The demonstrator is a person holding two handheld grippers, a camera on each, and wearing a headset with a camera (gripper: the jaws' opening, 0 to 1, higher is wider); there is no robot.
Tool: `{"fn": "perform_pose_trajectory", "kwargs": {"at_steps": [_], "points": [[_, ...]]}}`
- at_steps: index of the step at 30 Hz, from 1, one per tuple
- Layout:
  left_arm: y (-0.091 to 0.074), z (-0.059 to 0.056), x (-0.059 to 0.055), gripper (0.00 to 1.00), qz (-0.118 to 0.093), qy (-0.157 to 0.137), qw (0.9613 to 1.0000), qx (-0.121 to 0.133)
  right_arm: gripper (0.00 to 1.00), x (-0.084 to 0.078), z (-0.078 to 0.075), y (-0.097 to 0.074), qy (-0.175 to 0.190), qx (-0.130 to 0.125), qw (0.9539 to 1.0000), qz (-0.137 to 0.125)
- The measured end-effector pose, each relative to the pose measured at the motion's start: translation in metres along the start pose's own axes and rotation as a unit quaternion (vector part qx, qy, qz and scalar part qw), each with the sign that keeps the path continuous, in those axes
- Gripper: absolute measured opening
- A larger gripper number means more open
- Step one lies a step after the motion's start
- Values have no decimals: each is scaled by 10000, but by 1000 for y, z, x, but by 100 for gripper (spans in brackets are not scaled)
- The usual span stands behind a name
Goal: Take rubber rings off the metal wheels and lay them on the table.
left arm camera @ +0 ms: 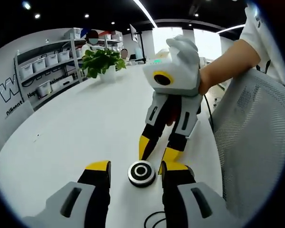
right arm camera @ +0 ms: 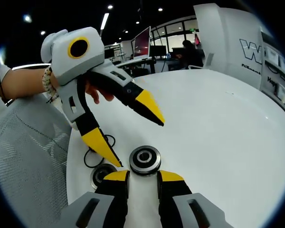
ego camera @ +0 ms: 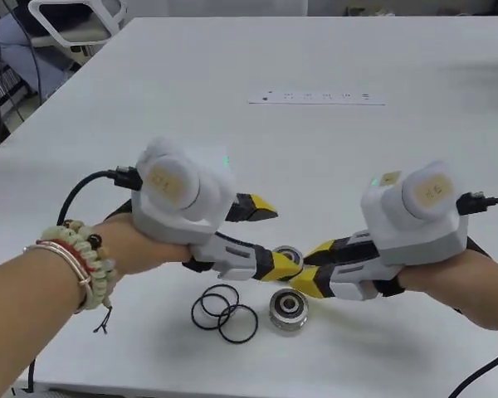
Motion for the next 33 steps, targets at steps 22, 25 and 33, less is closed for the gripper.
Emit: {"fn": "perform_pose_trajectory", "kwargs": {"at_steps": [22, 25, 33], "points": [[11, -5, -15, 8, 39, -341, 9994, 105, 20, 2, -2, 1, -73, -75, 9999, -45], [10, -5, -15, 8, 28, -361, 9993, 121, 20, 4, -2, 1, -100, -83, 9999, -72], [9, -6, -15, 8, -7, -516, 9986, 129, 14, 2, -2, 0, -274, -81, 9996, 19]]}}
Point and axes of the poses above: the centre of the closed fingertips' face, and the gripper's own axes: y roughly forward along the fingers, z roughly to its left, x roughly out of its top, the point moved 2 cm from there along -y, roughly backward along the fingers, and after that the axes turned 6 degrees about x, right-handed, at the moved point
